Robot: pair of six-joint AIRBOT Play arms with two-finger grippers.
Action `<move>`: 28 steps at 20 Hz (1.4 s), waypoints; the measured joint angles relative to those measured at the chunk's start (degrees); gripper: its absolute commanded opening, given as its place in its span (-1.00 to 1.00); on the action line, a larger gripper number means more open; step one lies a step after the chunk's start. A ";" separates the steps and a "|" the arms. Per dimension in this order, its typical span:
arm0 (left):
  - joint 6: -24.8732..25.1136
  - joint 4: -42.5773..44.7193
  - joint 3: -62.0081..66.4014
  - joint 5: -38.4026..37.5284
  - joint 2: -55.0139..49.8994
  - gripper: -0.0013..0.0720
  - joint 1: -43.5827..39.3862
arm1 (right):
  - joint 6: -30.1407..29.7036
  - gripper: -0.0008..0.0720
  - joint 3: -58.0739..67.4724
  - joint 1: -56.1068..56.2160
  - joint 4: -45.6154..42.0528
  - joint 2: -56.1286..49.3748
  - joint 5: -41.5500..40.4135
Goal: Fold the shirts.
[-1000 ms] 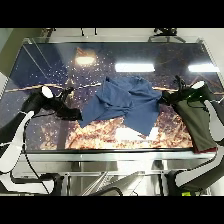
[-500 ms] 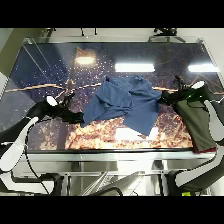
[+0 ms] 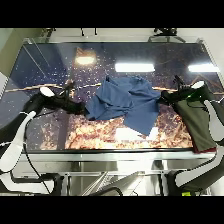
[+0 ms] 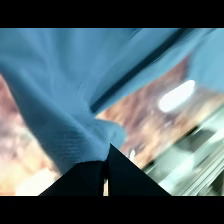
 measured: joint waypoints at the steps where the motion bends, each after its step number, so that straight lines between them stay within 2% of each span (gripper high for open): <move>1: -0.35 -0.87 0.94 1.07 0.66 -0.94 1.29 | 0.00 -0.93 0.02 0.00 -0.02 0.00 0.09; 6: -2.05 -2.64 0.83 4.70 1.07 -0.94 6.40 | -0.31 -0.93 0.00 0.33 -0.11 0.11 2.23; 9: -0.02 -6.73 -0.46 4.63 1.51 -0.94 7.19 | -1.77 -0.93 0.00 1.27 3.61 2.60 5.55; 14: 8.55 -32.61 4.44 -1.36 11.58 -0.94 10.45 | -6.38 -0.93 6.80 1.84 13.84 17.35 8.20; 16: 10.36 -42.97 11.76 -2.75 18.99 -0.94 13.46 | -6.69 -0.93 16.13 1.01 16.50 24.46 8.07; 18: 11.30 -48.98 20.98 -1.33 26.99 -0.94 18.27 | -6.71 -0.93 27.76 -0.61 18.10 29.79 6.34; 20: 9.64 -47.41 31.85 2.69 34.77 -0.94 25.66 | -6.45 -0.93 38.38 -2.40 17.57 33.33 4.68; 24: -1.40 -29.83 49.31 6.58 43.71 -0.94 42.51 | -5.55 -0.93 49.18 -5.14 14.36 37.46 1.16; 26: -5.81 -25.00 52.17 6.47 44.39 -0.94 46.66 | -6.19 -0.93 50.97 -5.73 13.75 37.62 0.17; 28: -8.57 -23.82 50.47 3.85 43.21 -0.94 48.72 | -6.86 -0.93 50.97 -6.58 14.49 35.82 0.72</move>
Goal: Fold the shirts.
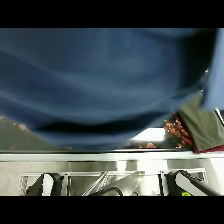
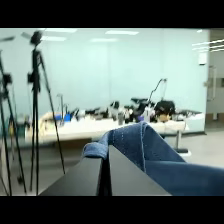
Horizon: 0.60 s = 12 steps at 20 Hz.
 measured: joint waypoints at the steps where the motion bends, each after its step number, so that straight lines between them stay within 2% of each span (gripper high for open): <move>1: -1.07 -0.13 -2.32 -2.40 -1.18 -0.94 0.52 | 0.00 -0.93 -1.16 -0.37 0.63 -1.55 0.90; 3: -1.40 -2.29 -8.44 -6.99 -3.82 -0.94 -1.03 | -0.55 -0.93 -5.53 -0.70 4.90 -4.96 3.06; 6: 1.90 -4.98 -17.05 -9.75 -6.86 -0.94 -11.37 | -4.55 -0.93 -12.50 1.25 15.30 -9.05 5.14; 10: 6.40 -4.04 -22.05 -5.18 -10.14 -0.94 -30.88 | -8.74 -0.93 -15.96 10.32 21.99 -10.88 6.45; 12: 8.17 -3.69 -22.95 -1.95 -10.45 -0.94 -38.60 | -9.92 -0.93 -16.57 13.92 22.34 -9.68 6.47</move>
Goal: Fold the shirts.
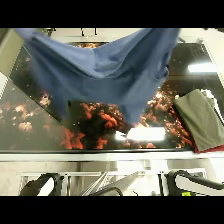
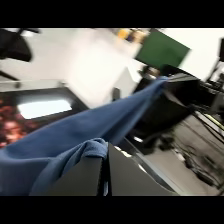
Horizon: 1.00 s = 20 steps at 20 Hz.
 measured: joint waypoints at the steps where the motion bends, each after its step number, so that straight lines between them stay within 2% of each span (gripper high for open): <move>1: 0.57 0.20 -0.26 1.31 0.48 -0.94 -2.73 | -0.35 -0.93 -0.15 1.11 -0.42 1.16 -0.61; 6: 1.16 0.26 -0.72 4.72 10.05 -0.94 -7.61 | -0.39 -0.93 -0.46 3.50 -6.49 9.97 -4.04; 9: 0.07 0.52 -0.09 6.34 16.63 -0.94 -5.53 | 0.31 -0.93 -0.15 3.80 -10.34 13.40 -6.47; 12: -1.97 5.29 5.03 7.21 18.69 -0.94 -0.87 | 0.50 -0.93 1.97 3.91 -14.43 13.70 -9.11; 16: -4.96 10.05 14.23 3.67 10.54 -0.94 5.81 | 1.97 -0.93 3.45 4.00 -20.63 7.63 -11.52; 20: -5.38 12.94 18.47 -1.62 -6.73 -0.94 4.55 | 4.24 -0.93 3.76 4.48 -25.86 -7.23 -11.37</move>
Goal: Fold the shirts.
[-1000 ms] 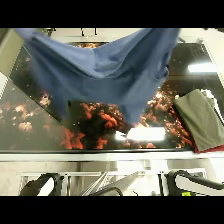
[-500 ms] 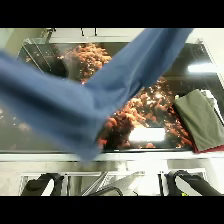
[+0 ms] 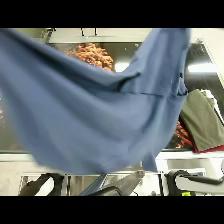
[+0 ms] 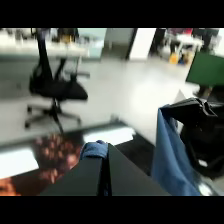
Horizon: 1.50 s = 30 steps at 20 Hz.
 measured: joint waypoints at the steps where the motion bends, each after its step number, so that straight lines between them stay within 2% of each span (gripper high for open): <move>1: 0.26 1.79 0.44 -1.09 -5.44 -0.94 -1.55 | 0.26 -0.93 0.02 0.37 -0.87 -4.81 -0.07; 6: 0.74 11.30 1.31 -2.23 -31.56 -0.94 -7.26 | 1.03 -0.91 0.11 1.05 -2.89 -27.02 -4.07; 7: 1.14 12.24 1.40 -0.76 -36.35 -0.93 -7.65 | 1.03 -0.69 0.11 1.05 -2.99 -30.84 -5.35; 8: 1.79 12.76 1.46 1.03 -40.26 -0.85 -7.89 | 1.03 -0.11 0.11 1.05 -3.04 -33.79 -6.71; 9: 2.54 13.35 1.51 3.08 -43.82 0.33 -8.04 | 1.03 0.16 0.11 1.05 -3.06 -36.35 -8.37; 10: 3.04 13.57 1.62 5.16 -46.75 0.87 -8.11 | 1.03 0.16 0.13 1.03 -3.10 -38.18 -9.94; 13: 3.56 14.23 2.73 7.39 -51.82 0.87 -7.45 | 2.25 0.16 0.22 -0.09 -3.23 -40.46 -13.03; 15: 3.76 14.43 3.65 5.73 -52.57 0.87 -5.77 | 4.87 0.15 0.22 -2.14 -3.23 -39.85 -12.15; 16: 3.76 14.56 3.91 4.20 -52.46 0.87 -4.52 | 6.25 0.07 0.22 -3.74 -3.26 -38.86 -10.62; 21: 0.85 15.06 0.90 -9.42 -48.94 0.86 4.46 | 10.95 0.01 -1.51 -13.42 -3.34 -32.76 5.03; 25: 0.59 16.79 -15.61 -15.89 -42.12 0.86 9.64 | 14.01 0.01 -9.94 -19.28 -3.98 -27.65 16.63; 30: 4.83 20.63 -40.76 -11.52 -33.99 0.86 11.26 | 13.46 0.01 -29.68 -24.09 -4.59 -17.97 21.14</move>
